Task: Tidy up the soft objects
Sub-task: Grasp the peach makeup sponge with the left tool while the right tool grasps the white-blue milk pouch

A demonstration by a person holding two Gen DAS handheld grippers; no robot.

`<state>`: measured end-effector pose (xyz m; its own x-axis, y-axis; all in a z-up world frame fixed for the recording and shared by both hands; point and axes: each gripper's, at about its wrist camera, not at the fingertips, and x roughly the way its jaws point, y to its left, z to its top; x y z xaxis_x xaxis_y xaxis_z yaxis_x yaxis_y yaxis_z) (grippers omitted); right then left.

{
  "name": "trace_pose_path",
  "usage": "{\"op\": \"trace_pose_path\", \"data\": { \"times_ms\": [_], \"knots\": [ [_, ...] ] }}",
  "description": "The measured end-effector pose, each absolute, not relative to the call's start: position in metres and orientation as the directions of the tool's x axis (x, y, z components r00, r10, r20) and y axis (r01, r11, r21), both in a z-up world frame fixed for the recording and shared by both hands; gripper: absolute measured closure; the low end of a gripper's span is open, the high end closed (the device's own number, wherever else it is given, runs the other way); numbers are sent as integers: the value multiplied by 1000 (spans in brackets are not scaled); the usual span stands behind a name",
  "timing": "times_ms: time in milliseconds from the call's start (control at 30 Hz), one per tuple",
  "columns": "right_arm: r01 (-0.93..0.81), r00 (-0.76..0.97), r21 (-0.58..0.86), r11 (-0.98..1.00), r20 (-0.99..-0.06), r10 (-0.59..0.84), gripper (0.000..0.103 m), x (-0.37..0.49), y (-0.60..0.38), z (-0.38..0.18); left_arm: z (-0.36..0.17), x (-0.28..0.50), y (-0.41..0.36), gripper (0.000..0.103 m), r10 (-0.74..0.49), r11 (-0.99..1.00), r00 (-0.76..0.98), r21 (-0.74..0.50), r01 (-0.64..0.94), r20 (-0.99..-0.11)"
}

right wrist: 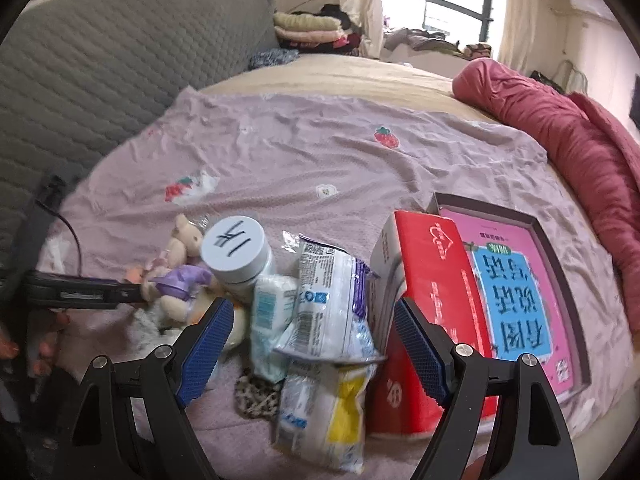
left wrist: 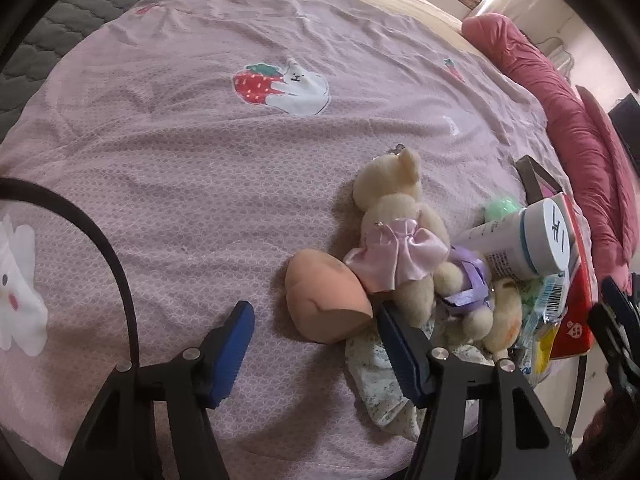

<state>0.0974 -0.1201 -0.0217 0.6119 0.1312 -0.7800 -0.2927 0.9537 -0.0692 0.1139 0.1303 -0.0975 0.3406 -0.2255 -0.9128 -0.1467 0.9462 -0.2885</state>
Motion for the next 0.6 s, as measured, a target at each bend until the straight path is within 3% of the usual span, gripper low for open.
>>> {"op": "trace_pose_path", "data": {
  "times_ms": [133,300,367,533,600],
  "knots": [
    [-270,578,-88,959,-811,89,21,114,-120,-34,-97,114,135,41,-251,941,357,-313,-127,-900],
    [-272,529,-105,957,-846,58,46,127,-118,-48,-100,114,142,41,-262,934,353,-328,-140,-898],
    [-270,506,-103,957,-861,50,50,132,-118,-54,-100,114,143,41,-266,931,354,-334,-147,-897],
    [-251,477,-81,965,-878,51,50,141,-119,-66,-104,117,136,41,-248,939,339,-311,-144,-907],
    [-256,481,-74,964,-875,60,56,142,-119,-68,-106,117,135,41,-246,939,332,-310,-153,-911]
  ]
}}
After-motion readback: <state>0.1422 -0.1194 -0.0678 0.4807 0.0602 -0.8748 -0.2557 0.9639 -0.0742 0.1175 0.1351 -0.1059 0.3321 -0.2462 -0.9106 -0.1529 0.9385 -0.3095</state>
